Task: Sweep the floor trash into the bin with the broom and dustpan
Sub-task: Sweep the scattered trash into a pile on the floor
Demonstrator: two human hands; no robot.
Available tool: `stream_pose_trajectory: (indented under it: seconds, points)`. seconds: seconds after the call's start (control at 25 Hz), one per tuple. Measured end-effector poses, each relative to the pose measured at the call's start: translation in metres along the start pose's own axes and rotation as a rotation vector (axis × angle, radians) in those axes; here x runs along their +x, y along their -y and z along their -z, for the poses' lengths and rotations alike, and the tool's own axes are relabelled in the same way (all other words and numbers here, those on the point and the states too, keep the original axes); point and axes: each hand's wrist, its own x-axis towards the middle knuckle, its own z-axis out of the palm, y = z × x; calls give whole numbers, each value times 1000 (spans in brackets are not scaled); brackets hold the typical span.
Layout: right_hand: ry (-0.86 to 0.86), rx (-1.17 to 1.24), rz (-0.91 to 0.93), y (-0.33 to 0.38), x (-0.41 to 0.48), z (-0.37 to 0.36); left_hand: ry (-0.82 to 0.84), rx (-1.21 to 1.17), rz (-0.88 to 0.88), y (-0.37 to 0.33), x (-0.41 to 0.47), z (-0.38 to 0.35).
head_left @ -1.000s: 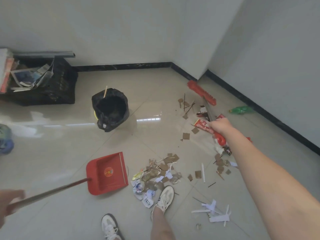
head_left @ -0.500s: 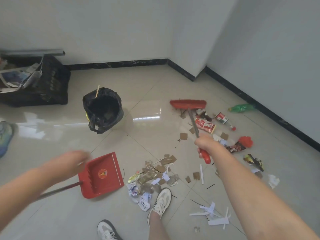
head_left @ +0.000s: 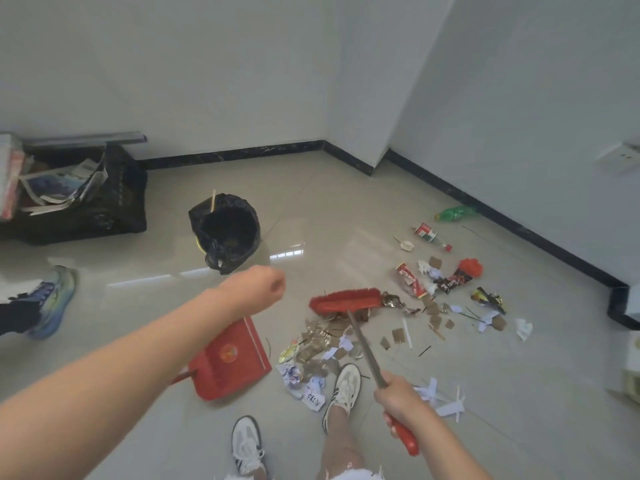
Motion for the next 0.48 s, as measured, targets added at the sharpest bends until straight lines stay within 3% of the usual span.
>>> stream_pose_trajectory:
  seconds: [0.12, 0.28, 0.36, 0.48]
  points:
    - [-215, -49, -24, 7, -29, -29, 85, 58, 145, 108, -83, 2]
    - [-341, -136, -1, 34, -55, -58, 656, 204, 471, 206, -171, 16]
    - [-363, -51, -3, 50, -62, -59, 830, 232, 481, 223, -191, 10]
    - [-353, 252, -40, 71, -66, -48, 816, 286, 384, 232, -214, -10]
